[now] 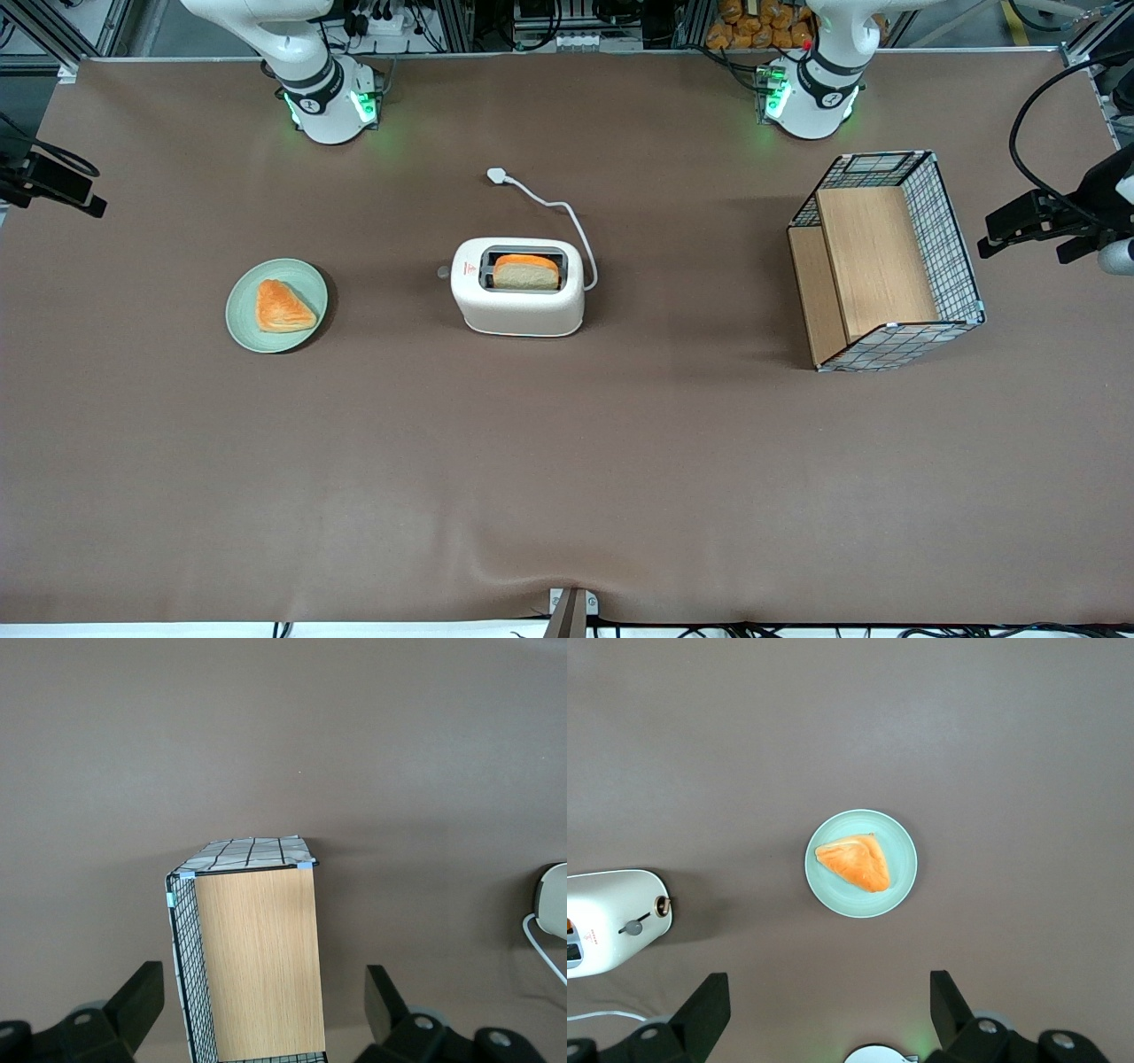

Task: Press toaster button with right arm

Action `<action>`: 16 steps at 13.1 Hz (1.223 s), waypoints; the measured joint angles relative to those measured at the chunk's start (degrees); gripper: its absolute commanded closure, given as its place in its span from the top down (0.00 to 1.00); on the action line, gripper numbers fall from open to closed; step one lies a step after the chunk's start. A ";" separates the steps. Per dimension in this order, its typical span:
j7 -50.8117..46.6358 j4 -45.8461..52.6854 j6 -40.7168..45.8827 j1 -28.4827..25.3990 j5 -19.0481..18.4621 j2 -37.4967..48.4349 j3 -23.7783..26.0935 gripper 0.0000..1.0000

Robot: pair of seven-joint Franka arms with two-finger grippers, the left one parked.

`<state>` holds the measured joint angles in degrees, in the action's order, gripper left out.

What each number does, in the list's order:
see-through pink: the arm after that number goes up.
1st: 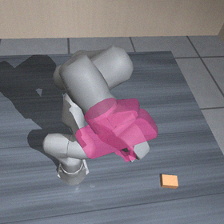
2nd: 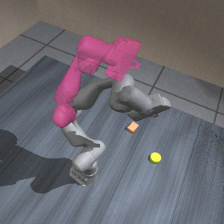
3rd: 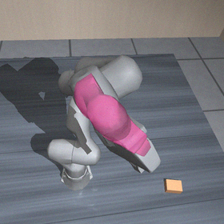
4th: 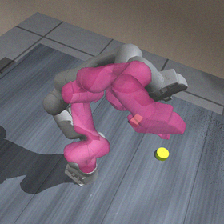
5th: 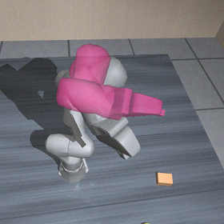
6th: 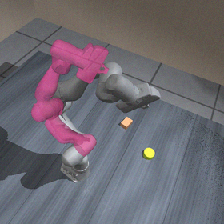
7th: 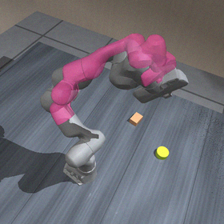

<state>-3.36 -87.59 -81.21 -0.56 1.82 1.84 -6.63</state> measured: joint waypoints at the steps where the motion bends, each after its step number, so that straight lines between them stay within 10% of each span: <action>1: 0.00 0.09 0.00 -0.01 0.00 -0.03 0.01 1.00; 16: 0.08 0.70 0.00 -0.50 -0.20 -1.04 0.05 1.00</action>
<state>-3.28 -86.89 -81.21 -1.06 1.62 0.80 -6.59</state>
